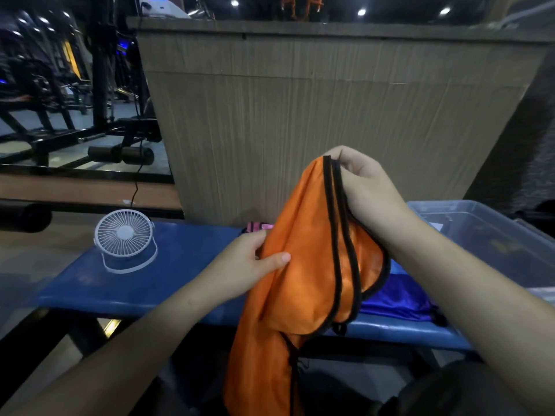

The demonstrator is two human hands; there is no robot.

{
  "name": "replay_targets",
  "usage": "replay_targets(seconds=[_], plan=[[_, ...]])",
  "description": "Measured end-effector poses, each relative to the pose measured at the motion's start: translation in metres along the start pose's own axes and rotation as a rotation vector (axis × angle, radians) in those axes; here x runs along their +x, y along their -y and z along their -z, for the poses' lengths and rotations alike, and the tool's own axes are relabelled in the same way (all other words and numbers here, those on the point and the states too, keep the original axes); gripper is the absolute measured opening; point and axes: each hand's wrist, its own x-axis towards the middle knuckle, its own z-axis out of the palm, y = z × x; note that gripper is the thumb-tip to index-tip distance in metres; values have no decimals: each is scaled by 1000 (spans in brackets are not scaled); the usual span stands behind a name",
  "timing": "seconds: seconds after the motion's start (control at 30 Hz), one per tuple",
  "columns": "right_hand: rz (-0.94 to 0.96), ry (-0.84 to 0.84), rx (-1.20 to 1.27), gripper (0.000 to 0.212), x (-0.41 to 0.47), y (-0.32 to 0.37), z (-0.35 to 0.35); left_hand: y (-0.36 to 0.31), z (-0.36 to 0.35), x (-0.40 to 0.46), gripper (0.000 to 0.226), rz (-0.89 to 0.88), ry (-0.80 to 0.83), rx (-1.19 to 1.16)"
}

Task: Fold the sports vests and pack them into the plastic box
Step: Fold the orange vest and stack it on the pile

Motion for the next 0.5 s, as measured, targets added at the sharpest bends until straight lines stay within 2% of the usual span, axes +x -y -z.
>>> replay_targets(seconds=[0.1,0.17,0.27,0.4,0.5], plan=[[-9,-6,-61,14,3,-4,-1,-11,-8,-7,39,-86,-269,-4],[-2,-22,-116,17,6,-7,-3,-28,-16,-17,40,-161,-343,-87],[-14,-56,-141,19,8,-12,-10,-49,-30,-33,56,-162,-221,5],[-46,-77,-141,10,8,-16,-17,-59,-46,-39,74,-13,-85,200],[-49,-91,-155,11,8,-16,-15,-51,-48,-35,62,46,-78,170]])
